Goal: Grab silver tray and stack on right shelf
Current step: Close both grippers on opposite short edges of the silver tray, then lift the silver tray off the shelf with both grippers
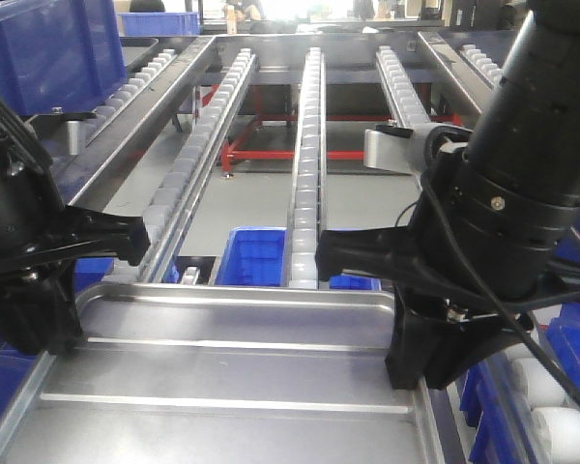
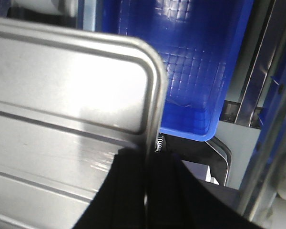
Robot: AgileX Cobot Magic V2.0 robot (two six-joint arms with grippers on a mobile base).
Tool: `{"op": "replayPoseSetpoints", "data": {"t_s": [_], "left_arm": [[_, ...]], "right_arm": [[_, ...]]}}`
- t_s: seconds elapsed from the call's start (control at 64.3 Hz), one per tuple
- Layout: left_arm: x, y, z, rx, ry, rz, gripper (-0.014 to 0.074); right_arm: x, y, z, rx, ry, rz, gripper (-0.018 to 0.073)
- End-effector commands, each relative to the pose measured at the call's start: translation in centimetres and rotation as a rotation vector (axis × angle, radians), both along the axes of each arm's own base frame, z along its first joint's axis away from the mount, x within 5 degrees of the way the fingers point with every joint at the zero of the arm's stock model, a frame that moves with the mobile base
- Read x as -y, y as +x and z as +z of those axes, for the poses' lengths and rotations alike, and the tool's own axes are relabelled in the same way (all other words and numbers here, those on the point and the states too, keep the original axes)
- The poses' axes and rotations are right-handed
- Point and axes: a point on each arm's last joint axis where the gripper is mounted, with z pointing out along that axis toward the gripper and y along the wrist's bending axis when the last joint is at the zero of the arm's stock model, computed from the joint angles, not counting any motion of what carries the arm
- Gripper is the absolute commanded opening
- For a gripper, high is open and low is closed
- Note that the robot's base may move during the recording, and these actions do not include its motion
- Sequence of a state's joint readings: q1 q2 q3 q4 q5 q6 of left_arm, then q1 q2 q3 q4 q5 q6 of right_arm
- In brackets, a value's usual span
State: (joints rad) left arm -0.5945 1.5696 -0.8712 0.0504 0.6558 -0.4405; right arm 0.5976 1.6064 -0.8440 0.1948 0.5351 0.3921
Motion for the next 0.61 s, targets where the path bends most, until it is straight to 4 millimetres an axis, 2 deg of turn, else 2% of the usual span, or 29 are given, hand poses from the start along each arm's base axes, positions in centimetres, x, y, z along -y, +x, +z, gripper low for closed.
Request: {"op": "replayPoseSetpoints", "data": {"t_s": [0.0, 0.171, 0.358, 0.591], "left_arm": [[0.1, 0.3, 2.8, 0.081, -0.02, -0.01, -0.0094], [-0.2, 0.0, 6.9, 0.144, -0.057, -0.003, -0.0094], [-1.1, -1.8, 12.1, 0.244, -0.134, 0.012, -0.0094], [-0.2, -3.9, 17.1, 0.336, -0.157, -0.019, -0.0094]], "right_arm": [[-0.3, 0.4, 3.3, 0.095, 0.044, 0.028, 0.0057], [0.0, 0.2, 8.0, 0.206, 0.078, 0.057, 0.0057], [1.3, -1.1, 12.7, 0.311, 0.076, 0.088, 0.0057], [3.1, -3.0, 14.6, 0.329, 0.028, 0.089, 0.0057]]}}
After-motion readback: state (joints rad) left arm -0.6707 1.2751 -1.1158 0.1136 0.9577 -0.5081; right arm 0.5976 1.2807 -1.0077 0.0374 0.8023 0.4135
